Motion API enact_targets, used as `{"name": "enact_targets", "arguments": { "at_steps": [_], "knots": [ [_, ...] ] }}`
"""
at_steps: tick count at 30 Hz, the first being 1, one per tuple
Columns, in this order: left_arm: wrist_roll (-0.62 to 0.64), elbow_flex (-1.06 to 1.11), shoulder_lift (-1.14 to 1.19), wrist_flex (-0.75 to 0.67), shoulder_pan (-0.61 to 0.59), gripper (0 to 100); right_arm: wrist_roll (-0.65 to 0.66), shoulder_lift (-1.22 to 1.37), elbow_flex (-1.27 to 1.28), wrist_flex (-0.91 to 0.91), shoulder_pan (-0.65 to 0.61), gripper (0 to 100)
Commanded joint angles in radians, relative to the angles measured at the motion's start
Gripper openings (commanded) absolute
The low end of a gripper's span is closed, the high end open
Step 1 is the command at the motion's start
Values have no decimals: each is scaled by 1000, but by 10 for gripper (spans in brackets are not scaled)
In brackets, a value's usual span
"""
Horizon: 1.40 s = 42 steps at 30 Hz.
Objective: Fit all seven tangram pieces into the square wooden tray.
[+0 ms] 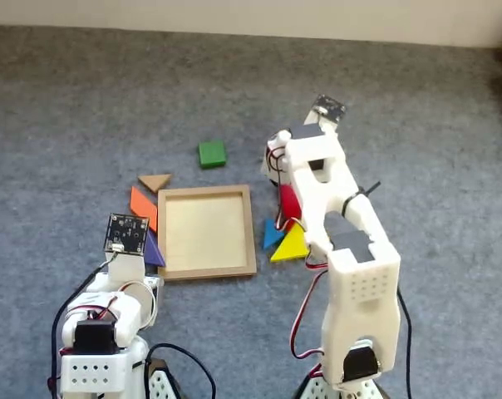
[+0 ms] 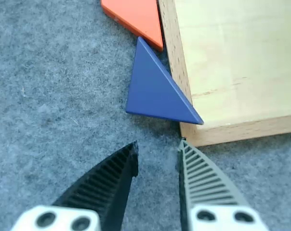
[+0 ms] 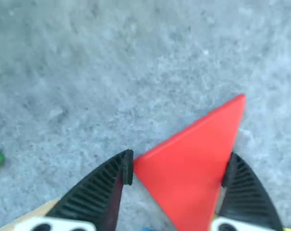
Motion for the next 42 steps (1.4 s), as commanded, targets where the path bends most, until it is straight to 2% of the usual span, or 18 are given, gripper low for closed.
{"name": "enact_targets", "arguments": {
  "at_steps": [1,7,13,21,27,31,33,39,42],
  "knots": [
    [-5,21,-54,5,13,140,8,-16,-88,22,4,242],
    [-5,21,-54,5,13,140,8,-19,-119,65,-1,242],
    [-5,21,-54,5,13,140,8,-18,-232,185,-5,242],
    [-5,21,-54,5,13,140,9,-16,-366,355,-85,242],
    [-5,21,-54,5,13,140,9,-16,-400,438,-174,242],
    [-5,21,-54,5,13,140,25,-15,-417,450,-180,242],
    [-5,21,-54,5,13,140,126,-12,-417,447,-154,242],
    [-5,21,-54,5,13,140,554,-8,-410,441,-85,242],
    [-5,21,-54,5,13,140,620,-4,-389,390,-85,242]
  ]
}}
